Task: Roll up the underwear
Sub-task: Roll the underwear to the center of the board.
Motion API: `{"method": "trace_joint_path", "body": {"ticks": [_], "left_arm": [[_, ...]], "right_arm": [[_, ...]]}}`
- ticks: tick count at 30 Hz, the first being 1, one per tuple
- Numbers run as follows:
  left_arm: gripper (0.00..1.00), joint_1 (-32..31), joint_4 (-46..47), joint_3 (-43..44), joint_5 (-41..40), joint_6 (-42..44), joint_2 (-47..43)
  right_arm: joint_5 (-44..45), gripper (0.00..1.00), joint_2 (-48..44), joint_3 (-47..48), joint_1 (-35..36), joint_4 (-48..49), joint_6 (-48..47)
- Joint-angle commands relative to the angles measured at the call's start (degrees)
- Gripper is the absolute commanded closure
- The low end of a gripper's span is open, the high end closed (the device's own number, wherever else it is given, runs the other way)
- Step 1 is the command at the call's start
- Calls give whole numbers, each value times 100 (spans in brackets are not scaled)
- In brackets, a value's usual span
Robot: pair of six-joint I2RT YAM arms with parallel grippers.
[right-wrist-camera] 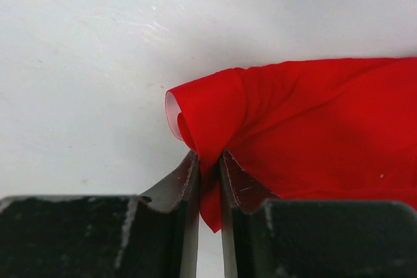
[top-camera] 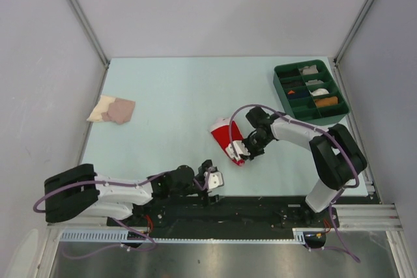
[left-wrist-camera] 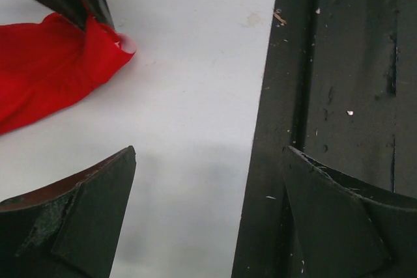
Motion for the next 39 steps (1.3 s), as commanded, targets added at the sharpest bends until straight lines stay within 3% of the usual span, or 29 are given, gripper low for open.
{"method": "trace_joint_path", "body": {"ticks": [1,11,28,31,38,39], "left_arm": [[4,-318,943,328,-323,423,473],[10,-626,1771,706,-604,362,1457],[35,-635,1227,1787,-903,283,2838],[46,-635,1060,1901,-956,248,3005],[98,-408,446,2148,-781,-77,3110],[100,-363,374,2165,-502,-138,3102]], "right_arm": [[-396,86,418,363,66,-1853,548],[-1063,92,1051,935,146,-2935,1444],[-1574,92,1614,1287,-214,-3296,1392],[-1609,92,1623,1296,-241,-3331,1339],[-1741,85,1570,1287,-285,-3305,1286],[-1776,81,1535,1287,-311,-3279,1278]]}}
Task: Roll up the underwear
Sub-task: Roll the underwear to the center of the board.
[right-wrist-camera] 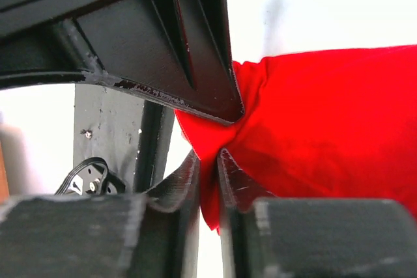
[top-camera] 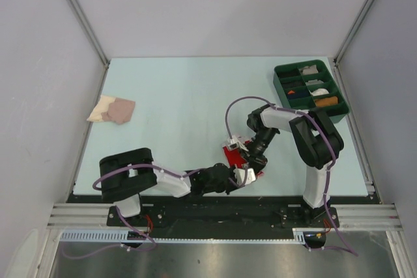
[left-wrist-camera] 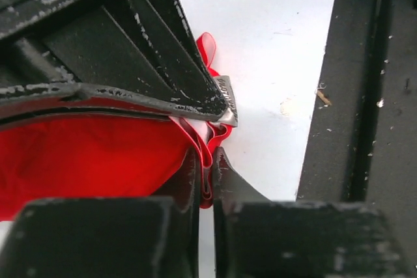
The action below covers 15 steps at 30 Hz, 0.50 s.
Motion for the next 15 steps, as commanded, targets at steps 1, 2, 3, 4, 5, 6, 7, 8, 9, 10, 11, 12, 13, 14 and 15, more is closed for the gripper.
{"method": "trace_joint_path", "body": {"ticks": [1,2,3,4,5,6,7,8,9,10,11,12,13,14,15], "left_arm": [[100,221,-476,284,593,-366,53],[100,360,-494,275,743,-472,53],[100,440,-494,266,1031,-603,35],[100,545,-486,223,1260,-892,26],[100,773,-451,205,1445,-1025,61],[100,888,-442,196,1873,-1270,70],[100,1011,-424,187,2078,-1603,122],[100,1256,-433,204,2263,-1780,210],[100,1380,-450,213,2456,-1947,263],[99,1494,-442,240,2771,-2289,316],[100,1748,-450,266,2966,-2475,368],[100,1881,-450,301,3124,-2885,543],[100,2022,-450,388,3509,-3090,649],[100,2258,-459,433,3634,-3301,789],[99,2373,-477,477,3757,-3738,1026]], "right_arm": [[-375,70,-176,118,-82,-140,-110],[-393,64,-291,118,-160,-96,-102],[-419,59,-387,118,-222,0,-84],[-472,51,-501,118,-292,71,-49],[-498,49,-816,118,-380,124,-40],[-533,48,-967,118,-607,263,-31],[-560,47,-1134,118,-714,334,-14],[-569,47,-1440,118,-828,387,-83],[-586,47,-1591,118,-1081,440,-154],[-621,48,-1732,118,-1171,432,-259],[-648,48,-1846,109,-1276,397,-399],[-692,49,-2074,100,-1399,214,-853],[-762,49,-2180,74,-1435,90,-1110],[-771,49,-2294,-31,-1435,11,-1330],[-771,50,-2504,-127,-1401,-34,-1671]]}}
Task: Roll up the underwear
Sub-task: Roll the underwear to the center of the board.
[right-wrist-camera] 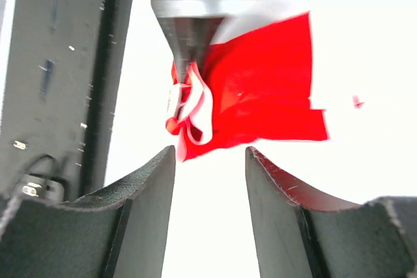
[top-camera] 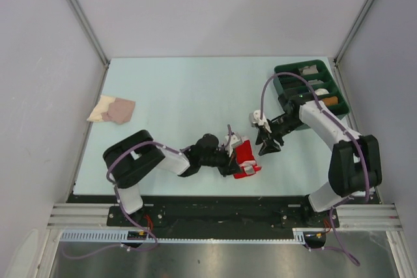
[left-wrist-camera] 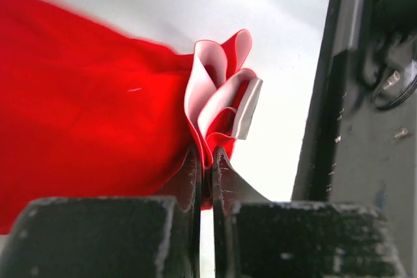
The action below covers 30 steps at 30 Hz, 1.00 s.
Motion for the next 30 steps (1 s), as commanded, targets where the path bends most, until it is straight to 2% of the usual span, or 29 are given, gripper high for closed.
{"method": "trace_joint_path", "body": {"ticks": [1,5,7,8,9,12,20,24,27,28,30], "left_arm": [[100,660,-372,210,1080,-1586,783],[100,934,-372,325,1293,-2185,1179],[99,969,-625,412,1179,-2335,1232],[100,995,-670,430,1100,-2370,1232],[100,1022,-714,431,1073,-2414,1241],[100,1092,-820,439,986,-2502,1267],[100,1189,-583,325,889,-2818,1329],[99,1206,-232,202,862,-3090,1286],[91,1268,294,-174,748,-3354,962],[79,1294,670,-280,583,-3398,829],[69,1312,893,-517,459,-3338,287]], "right_arm": [[-271,49,-683,-224,147,-270,-1281],[150,45,-1386,-1076,832,712,-1090],[640,43,-1781,-1673,1166,1652,-731],[809,41,-1896,-1841,1489,1951,-650],[959,40,-1967,-2190,1606,2493,-580],[1355,39,-1977,-2466,1914,3199,-377],[2076,40,-1415,-2879,2160,4088,-245],[2419,42,-1064,-2906,2187,4169,-210],[2542,48,-896,-2915,2187,4081,-175],[2568,50,-878,-2923,2187,4063,-148],[2595,56,-817,-2906,2187,4028,-87]]}}
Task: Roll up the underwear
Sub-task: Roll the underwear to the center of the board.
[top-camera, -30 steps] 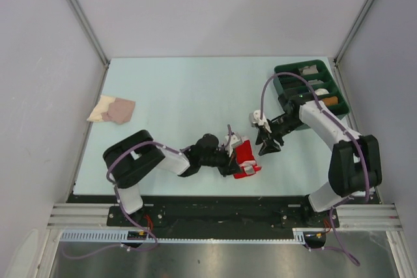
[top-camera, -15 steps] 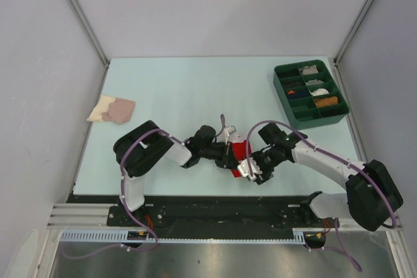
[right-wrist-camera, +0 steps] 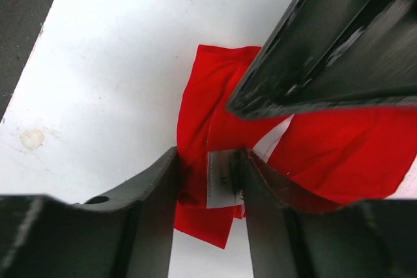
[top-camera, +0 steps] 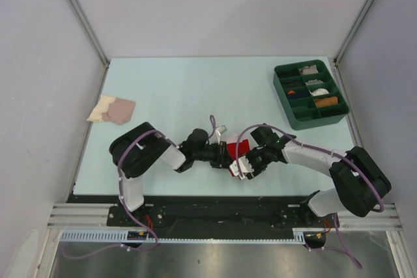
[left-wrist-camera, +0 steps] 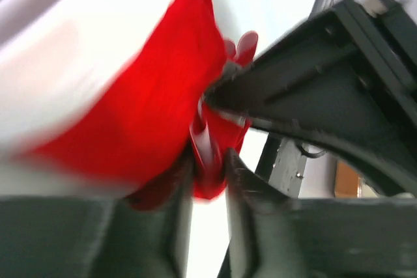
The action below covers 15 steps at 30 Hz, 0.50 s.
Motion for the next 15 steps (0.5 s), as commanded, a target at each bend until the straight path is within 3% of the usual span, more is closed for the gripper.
{"method": "trace_joint_path", "body": {"ticks": [1,6,8,12,15], "left_arm": [[59,245,129,-617,-842,138,-863],[47,210,41,-1239,-1308,1288,-2085],[44,96,58,-1512,-1483,1866,-2656],[39,-439,1231,-2574,-1607,2870,-3229],[37,-1228,2078,-2989,-1739,3565,-3256]], "right_arm": [[470,58,287,-60,1,-149,158],[-126,73,691,649,-148,-1193,369],[-450,75,911,897,-227,-1817,387],[-1136,76,1368,1644,-333,-3038,325],[-1611,78,1860,2136,-377,-3970,150]]}}
